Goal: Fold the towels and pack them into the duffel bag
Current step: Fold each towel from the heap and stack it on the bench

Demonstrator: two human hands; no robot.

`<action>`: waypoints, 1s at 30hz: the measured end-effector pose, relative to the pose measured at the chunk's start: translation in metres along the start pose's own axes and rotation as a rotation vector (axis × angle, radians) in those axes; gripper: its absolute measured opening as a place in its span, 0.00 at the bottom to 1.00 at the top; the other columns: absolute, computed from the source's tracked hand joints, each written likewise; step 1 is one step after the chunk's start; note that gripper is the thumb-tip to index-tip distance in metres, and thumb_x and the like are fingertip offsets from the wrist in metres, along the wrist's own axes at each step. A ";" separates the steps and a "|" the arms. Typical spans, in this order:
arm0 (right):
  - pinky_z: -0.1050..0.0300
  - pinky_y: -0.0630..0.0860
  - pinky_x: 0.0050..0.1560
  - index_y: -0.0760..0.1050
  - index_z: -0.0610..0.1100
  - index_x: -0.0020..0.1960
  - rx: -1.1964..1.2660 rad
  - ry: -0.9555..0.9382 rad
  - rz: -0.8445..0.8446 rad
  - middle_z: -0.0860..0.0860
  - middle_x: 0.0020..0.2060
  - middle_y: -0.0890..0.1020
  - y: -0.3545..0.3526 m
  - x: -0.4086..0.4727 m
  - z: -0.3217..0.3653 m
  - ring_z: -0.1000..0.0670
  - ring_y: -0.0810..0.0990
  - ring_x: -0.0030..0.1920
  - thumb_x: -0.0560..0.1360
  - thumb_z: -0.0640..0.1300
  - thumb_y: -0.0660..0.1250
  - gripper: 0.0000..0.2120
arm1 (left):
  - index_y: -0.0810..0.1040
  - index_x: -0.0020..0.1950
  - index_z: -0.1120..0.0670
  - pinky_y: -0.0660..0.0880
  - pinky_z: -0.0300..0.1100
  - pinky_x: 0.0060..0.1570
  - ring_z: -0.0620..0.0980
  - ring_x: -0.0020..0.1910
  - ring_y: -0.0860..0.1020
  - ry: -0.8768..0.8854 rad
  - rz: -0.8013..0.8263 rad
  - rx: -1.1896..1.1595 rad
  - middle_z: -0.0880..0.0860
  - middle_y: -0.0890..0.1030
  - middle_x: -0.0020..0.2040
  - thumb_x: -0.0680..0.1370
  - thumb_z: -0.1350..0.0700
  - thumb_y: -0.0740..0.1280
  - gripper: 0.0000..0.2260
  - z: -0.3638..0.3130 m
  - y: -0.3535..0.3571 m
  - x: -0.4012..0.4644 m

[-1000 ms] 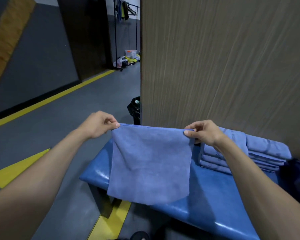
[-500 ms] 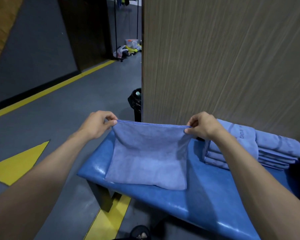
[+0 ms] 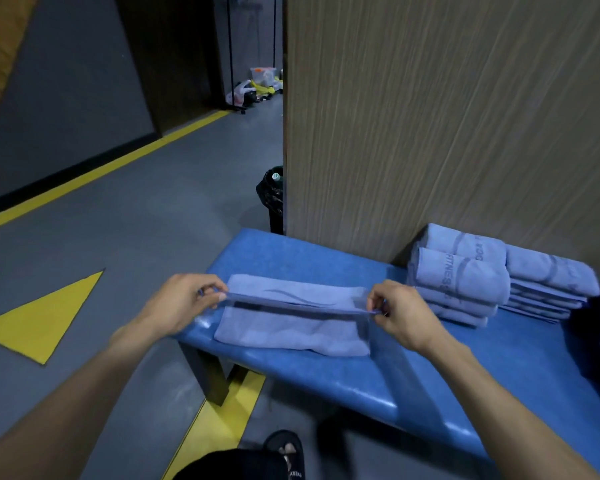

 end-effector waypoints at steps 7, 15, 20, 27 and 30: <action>0.58 0.73 0.43 0.76 0.46 0.41 -0.020 0.001 -0.017 0.57 0.39 0.72 0.030 -0.034 -0.004 0.50 0.75 0.39 0.63 0.31 0.66 0.12 | 0.84 0.45 0.42 0.72 0.32 0.37 0.39 0.37 0.79 -0.091 -0.021 -0.042 0.40 0.82 0.36 0.76 0.57 0.75 0.08 0.010 0.030 -0.037; 0.49 0.76 0.45 0.76 0.44 0.43 0.000 0.040 -0.012 0.49 0.42 0.74 0.038 -0.051 -0.005 0.44 0.77 0.41 0.64 0.32 0.64 0.11 | 0.84 0.47 0.42 0.76 0.41 0.39 0.40 0.35 0.77 -0.048 -0.006 0.066 0.39 0.80 0.38 0.75 0.58 0.73 0.09 0.015 0.043 -0.055; 0.66 0.69 0.42 0.76 0.46 0.42 0.077 0.028 -0.047 0.55 0.39 0.71 0.046 -0.063 -0.002 0.57 0.73 0.37 0.64 0.33 0.66 0.10 | 0.83 0.49 0.43 0.78 0.44 0.39 0.40 0.38 0.77 -0.003 -0.047 0.106 0.42 0.80 0.42 0.74 0.60 0.74 0.11 0.019 0.050 -0.064; 0.69 0.73 0.49 0.75 0.49 0.48 0.191 0.042 -0.052 0.54 0.46 0.72 0.066 -0.079 -0.002 0.56 0.77 0.44 0.67 0.46 0.77 0.14 | 0.79 0.52 0.44 0.79 0.46 0.40 0.44 0.43 0.79 0.005 -0.032 0.181 0.41 0.78 0.48 0.74 0.54 0.76 0.10 0.008 0.053 -0.072; 0.58 0.76 0.51 0.77 0.46 0.49 0.100 0.050 -0.106 0.51 0.47 0.75 0.069 -0.077 -0.001 0.49 0.79 0.45 0.71 0.45 0.74 0.09 | 0.80 0.51 0.47 0.78 0.46 0.39 0.46 0.44 0.79 -0.009 -0.075 0.194 0.42 0.78 0.48 0.77 0.57 0.72 0.06 -0.002 0.053 -0.071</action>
Point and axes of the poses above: each hand's wrist, its own x-axis towards the middle knuckle, its own y-axis out of the palm, z = x × y, the point moved 6 cm from there along x, towards the middle knuckle
